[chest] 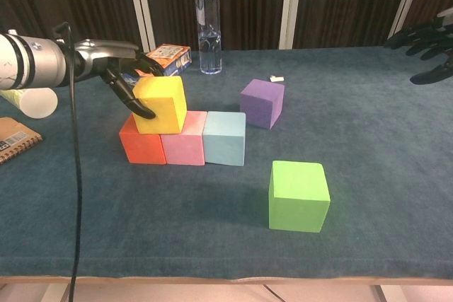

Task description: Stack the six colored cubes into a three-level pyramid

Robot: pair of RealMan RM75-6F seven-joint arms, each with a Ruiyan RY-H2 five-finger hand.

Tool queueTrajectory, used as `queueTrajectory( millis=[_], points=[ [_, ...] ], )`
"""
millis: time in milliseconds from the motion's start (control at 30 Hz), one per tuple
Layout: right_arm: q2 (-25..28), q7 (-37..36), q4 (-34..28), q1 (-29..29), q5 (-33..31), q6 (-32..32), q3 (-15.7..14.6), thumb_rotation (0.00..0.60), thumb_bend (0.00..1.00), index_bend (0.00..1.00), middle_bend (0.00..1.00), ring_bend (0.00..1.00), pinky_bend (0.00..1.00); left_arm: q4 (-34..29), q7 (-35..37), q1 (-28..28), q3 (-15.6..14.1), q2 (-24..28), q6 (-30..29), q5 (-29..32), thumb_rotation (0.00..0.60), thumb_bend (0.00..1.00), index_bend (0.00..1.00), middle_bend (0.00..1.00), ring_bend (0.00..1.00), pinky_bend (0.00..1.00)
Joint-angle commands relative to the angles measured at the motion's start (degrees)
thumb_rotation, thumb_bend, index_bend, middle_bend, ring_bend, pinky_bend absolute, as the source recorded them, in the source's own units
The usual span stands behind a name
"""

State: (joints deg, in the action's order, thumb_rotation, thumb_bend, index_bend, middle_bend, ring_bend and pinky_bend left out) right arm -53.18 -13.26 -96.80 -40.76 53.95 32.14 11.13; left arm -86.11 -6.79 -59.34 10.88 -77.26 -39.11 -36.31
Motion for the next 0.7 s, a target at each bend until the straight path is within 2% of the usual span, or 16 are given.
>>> queueTrajectory(
  millis=[33,700],
  points=[
    [0.1,-0.1,0.0,0.0,0.0,-0.1,0.0,0.6,0.25,0.09,0.0,0.0,0.0,-0.1,0.0,0.1,0.0,0.0,-0.1,-0.4,0.6,0.12,0.47,0.07,0.0,0.07],
    [1.3,-0.7,-0.5,0.5,0.4,-0.7,-0.3,0.6,0.25,0.09,0.0,0.0,0.0,0.3,-0.8,0.3,-0.3,-0.6,-0.8,-1.3,0.6,0.11,0.37,0.07,0.0,0.07]
  ],
)
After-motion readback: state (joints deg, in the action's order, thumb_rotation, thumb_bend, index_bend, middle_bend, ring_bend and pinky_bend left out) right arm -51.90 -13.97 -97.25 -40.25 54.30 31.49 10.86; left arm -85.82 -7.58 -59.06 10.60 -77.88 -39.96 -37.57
